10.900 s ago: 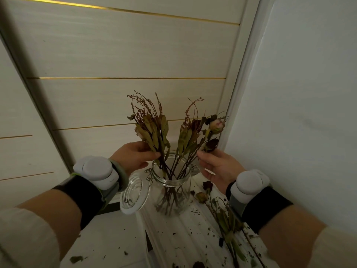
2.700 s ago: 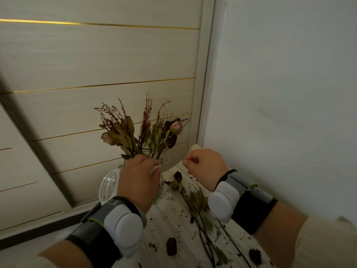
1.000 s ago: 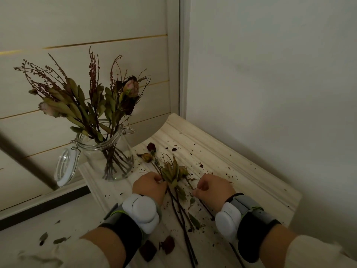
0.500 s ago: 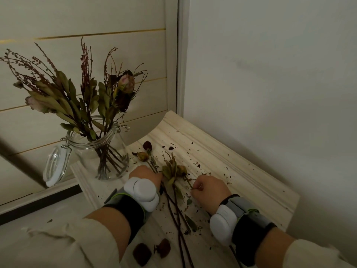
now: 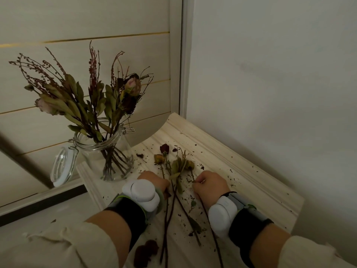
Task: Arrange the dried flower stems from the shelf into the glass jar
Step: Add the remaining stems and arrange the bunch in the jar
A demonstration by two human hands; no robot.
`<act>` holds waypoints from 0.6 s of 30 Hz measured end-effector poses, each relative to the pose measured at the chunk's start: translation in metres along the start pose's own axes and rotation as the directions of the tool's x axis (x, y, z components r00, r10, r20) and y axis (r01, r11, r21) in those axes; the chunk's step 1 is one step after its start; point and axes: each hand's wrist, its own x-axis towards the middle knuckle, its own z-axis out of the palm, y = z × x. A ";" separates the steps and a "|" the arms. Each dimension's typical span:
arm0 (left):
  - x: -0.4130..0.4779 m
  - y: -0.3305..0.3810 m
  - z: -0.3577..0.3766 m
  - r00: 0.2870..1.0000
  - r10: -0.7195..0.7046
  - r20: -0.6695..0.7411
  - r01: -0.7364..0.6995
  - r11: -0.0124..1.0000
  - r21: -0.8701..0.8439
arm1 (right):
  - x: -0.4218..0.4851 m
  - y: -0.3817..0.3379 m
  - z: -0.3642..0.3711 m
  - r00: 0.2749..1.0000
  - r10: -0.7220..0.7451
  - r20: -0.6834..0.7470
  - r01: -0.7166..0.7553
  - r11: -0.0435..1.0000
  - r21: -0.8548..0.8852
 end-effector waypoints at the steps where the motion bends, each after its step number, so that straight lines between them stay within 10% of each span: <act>1: 0.003 -0.002 0.001 0.998 -0.024 0.054 0.026 0.999 -0.031 | 0.001 -0.002 0.000 1.000 0.011 -0.003 -0.010 1.000 0.019; 18: -0.020 0.000 -0.017 0.998 0.032 0.059 -0.035 0.998 0.051 | 0.038 -0.039 0.022 0.986 0.120 0.116 -0.132 0.987 0.095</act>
